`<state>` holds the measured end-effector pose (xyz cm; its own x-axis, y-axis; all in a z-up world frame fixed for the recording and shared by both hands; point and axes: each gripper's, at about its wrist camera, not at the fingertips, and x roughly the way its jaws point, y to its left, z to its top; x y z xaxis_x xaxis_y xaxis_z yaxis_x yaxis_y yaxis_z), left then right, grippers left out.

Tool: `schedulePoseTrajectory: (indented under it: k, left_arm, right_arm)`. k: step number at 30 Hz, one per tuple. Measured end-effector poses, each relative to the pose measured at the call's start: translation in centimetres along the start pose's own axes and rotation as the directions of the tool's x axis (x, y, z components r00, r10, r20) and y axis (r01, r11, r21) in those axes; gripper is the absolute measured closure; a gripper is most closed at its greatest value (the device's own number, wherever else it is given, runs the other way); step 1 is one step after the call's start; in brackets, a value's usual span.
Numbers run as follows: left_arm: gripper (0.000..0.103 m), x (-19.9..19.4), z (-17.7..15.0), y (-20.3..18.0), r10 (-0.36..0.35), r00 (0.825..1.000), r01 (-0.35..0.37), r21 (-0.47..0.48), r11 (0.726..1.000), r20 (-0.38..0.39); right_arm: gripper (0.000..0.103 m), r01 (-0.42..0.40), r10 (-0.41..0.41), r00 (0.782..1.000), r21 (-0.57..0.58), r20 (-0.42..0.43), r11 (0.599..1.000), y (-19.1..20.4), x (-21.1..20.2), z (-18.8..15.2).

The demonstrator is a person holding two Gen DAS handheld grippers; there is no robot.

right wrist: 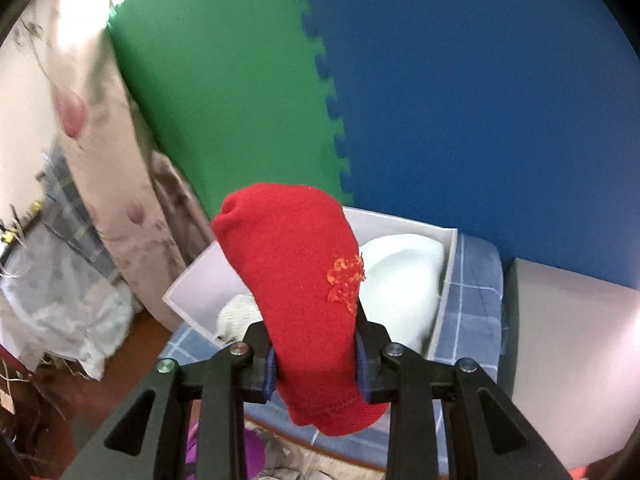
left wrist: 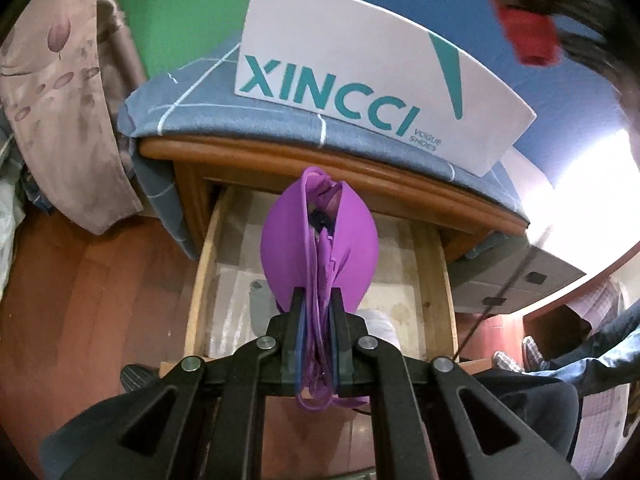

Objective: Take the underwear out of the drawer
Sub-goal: 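Lift the purple bra toward the white box with the left tool while the right carries the red sock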

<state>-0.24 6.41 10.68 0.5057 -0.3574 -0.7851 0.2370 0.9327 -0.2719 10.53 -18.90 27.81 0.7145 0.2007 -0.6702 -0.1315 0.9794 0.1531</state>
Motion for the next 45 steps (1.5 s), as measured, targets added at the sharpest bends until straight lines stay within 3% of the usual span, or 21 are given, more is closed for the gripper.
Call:
schedulePoseTrajectory:
  k: [3, 7, 10, 13, 14, 17, 22, 27, 35, 45]
  left_arm:
    - [0.095, -0.6, 0.2, 0.6, -0.006, 1.0, 0.006, -0.006, 1.0, 0.011]
    - [0.095, -1.1, 0.5, 1.4, -0.013, 1.0, 0.013, -0.009, 1.0, 0.022]
    - [0.095, -1.2, 0.8, 1.5, -0.024, 0.999, 0.024, -0.01, 1.0, 0.026]
    - [0.095, -1.4, 0.9, 1.4, -0.031, 0.999, 0.031, -0.001, 1.0, 0.027]
    - [0.095, -1.4, 0.9, 1.3, -0.026, 0.999, 0.026, 0.005, 1.0, 0.026]
    - [0.095, -1.5, 0.9, 1.1, -0.028, 0.999, 0.028, 0.006, 1.0, 0.025]
    - [0.095, -1.7, 0.9, 0.5, -0.032, 0.999, 0.032, 0.006, 0.999, 0.03]
    - [0.095, -2.9, 0.9, -0.4, -0.037, 0.998, 0.036, 0.017, 0.999, 0.05]
    - [0.095, -7.4, 1.8, -2.4, -0.057, 0.994, 0.051, 0.061, 0.997, 0.098]
    - [0.095, -14.8, 7.7, -4.4, -0.085, 0.963, 0.069, 0.072, 0.995, 0.257]
  right_arm:
    - [0.074, 0.033, -0.031, 0.995, 0.015, -0.096, 0.999, 0.3, 4.9, 1.0]
    - [0.074, 0.101, -0.097, 0.97, 0.008, -0.224, 0.995, 0.3, 11.0, 0.7]
    - [0.071, 0.116, -0.102, 0.945, 0.029, -0.312, 0.993, -0.2, 14.0, -0.3]
    - [0.067, 0.141, -0.112, 0.934, 0.062, -0.338, 0.988, -0.8, 15.3, -1.0]
    - [0.059, 0.124, -0.092, 0.939, 0.078, -0.331, 0.989, -0.9, 15.0, -0.9]
    - [0.049, 0.093, -0.068, 0.965, 0.088, -0.254, 0.992, -1.1, 12.8, -0.6]
    - [0.046, 0.058, -0.052, 0.997, 0.086, -0.06, 0.995, -1.2, 7.2, -1.3]
    - [0.044, 0.007, -0.011, 0.999, 0.09, 0.046, 0.996, -1.6, 2.0, -3.9]
    - [0.044, 0.006, -0.009, 0.999, 0.081, 0.036, 0.997, -3.1, -2.4, -12.1]
    - [0.044, 0.074, -0.054, 0.989, 0.146, -0.136, 0.986, -5.9, -0.8, -21.6]
